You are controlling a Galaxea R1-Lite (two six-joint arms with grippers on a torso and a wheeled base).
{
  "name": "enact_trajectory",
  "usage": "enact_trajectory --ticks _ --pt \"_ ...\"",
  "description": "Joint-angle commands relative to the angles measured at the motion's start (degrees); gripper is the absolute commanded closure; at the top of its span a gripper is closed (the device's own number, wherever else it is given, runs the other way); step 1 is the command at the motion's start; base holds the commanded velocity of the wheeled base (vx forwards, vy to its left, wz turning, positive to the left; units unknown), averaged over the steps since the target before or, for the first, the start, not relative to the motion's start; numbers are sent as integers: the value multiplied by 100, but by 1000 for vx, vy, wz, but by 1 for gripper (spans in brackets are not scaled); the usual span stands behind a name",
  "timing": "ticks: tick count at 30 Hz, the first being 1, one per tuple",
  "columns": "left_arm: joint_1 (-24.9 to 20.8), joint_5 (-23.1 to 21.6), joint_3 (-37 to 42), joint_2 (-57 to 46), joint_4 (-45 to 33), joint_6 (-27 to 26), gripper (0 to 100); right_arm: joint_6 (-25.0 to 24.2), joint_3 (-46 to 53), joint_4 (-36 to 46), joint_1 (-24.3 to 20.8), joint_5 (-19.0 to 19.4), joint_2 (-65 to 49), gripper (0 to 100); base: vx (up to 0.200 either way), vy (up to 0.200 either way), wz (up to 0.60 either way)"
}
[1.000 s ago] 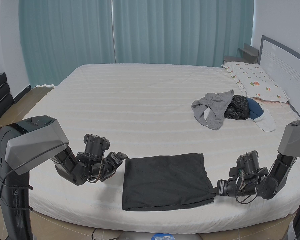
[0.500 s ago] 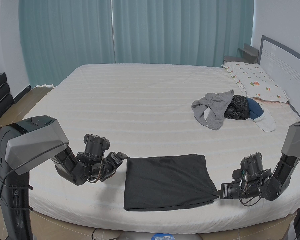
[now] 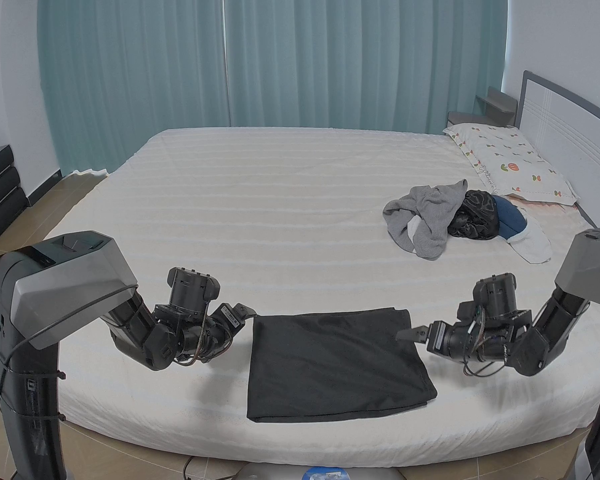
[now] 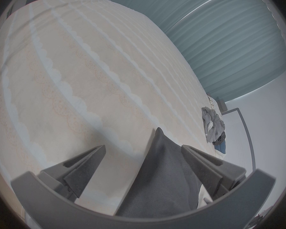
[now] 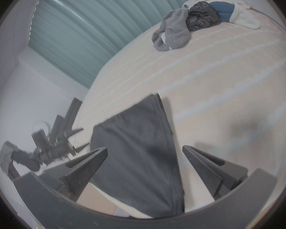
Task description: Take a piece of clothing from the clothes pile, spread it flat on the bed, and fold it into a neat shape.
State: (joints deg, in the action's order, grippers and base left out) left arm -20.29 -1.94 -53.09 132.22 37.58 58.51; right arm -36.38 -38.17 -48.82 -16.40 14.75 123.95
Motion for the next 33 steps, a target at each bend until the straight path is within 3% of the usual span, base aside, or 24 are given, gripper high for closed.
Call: enact_trajectory --ticks 1,4,22,23,33 --pt "-2 0 0 -3 3 2 0 -704 -1175 22 128 45 859 0 0 0 0" --pt "-2 0 0 -3 3 2 0 -933 -1518 75 189 116 973 0 0 0 0" --pt "-11 0 -8 14 12 -7 0 -924 -2037 409 269 388 1245 0 0 0 0" --pt "-11 0 -17 14 12 -7 0 -924 -2037 409 260 397 1245 100 0 0 0" --pt "-19 0 -26 23 12 -7 0 -941 -2089 461 295 423 1272 100 0 0 0"
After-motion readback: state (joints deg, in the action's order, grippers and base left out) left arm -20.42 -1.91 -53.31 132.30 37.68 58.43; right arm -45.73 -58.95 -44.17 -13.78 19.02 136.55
